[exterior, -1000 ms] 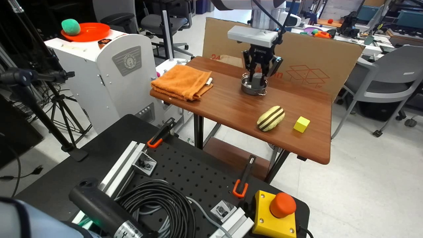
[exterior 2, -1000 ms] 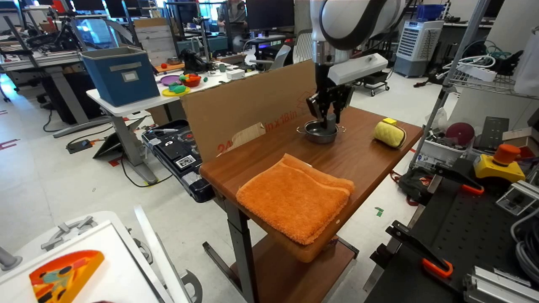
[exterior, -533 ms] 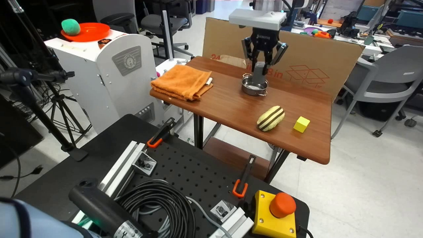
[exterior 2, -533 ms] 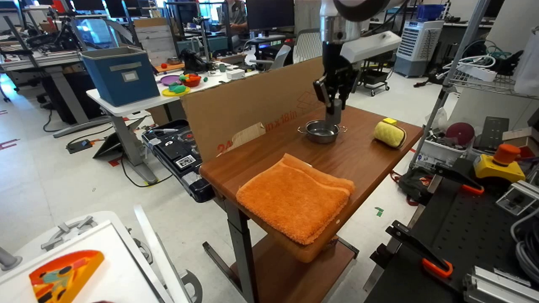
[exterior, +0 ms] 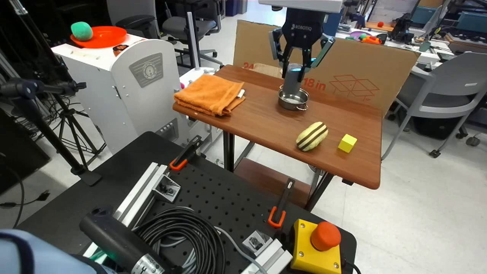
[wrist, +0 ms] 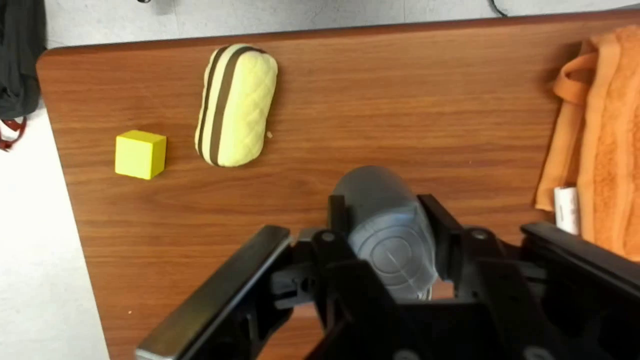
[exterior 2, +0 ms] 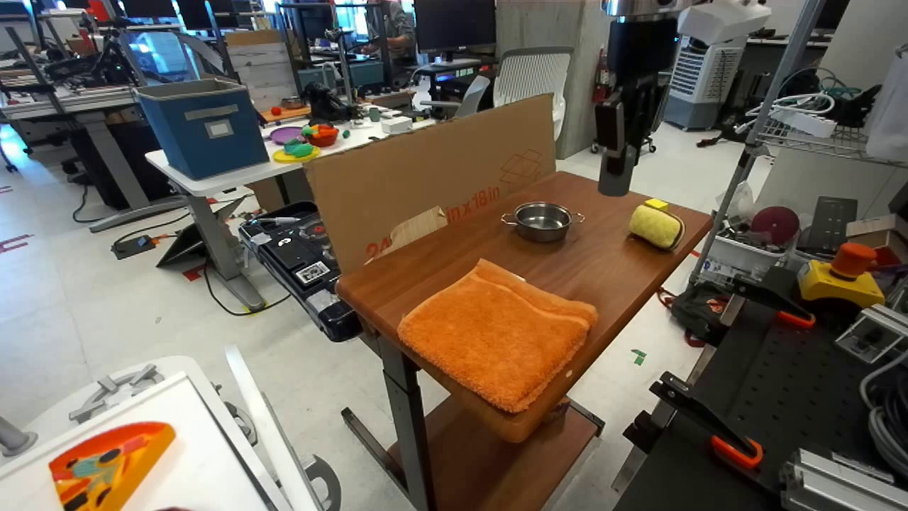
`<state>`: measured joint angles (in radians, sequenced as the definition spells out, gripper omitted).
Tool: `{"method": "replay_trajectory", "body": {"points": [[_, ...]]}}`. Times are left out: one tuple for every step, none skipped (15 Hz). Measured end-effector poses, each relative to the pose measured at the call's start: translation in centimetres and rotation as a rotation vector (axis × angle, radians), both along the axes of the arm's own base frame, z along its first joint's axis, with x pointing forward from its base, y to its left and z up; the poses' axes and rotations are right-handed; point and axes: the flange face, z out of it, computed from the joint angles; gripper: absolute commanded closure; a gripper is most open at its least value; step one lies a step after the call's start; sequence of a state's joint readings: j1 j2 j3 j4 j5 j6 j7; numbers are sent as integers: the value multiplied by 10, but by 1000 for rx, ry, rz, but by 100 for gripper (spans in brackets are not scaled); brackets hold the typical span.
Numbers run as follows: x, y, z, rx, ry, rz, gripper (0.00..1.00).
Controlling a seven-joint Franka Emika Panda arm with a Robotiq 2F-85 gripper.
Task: Remove the block from the pot
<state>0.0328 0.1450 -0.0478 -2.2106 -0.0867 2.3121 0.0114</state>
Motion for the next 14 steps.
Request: {"method": "replay_trajectory", "body": {"points": [[-5,3,-5,1,12,5,86],[-8,6,-12,1,23,8,86],[-9,10,-19,0,30,6,86],[-9,15,-27,0,33,2,86],[-9,20,-37,-1,39,-3,86],[-9,26,-48,-2,47,-10,86],[-9,32,-60,-3,56,-18,86],[-9,37,-72,-6,67,-25,75],[-10,42,-83,-9,79,-30,36],[-10,47,-92,-12,91,-32,34],[-11,51,-99,-14,103,-32,28],[-11,53,-103,-16,110,-31,22],[-12,54,-105,-17,117,-31,13],[-13,54,-104,-19,123,-31,7]]}}
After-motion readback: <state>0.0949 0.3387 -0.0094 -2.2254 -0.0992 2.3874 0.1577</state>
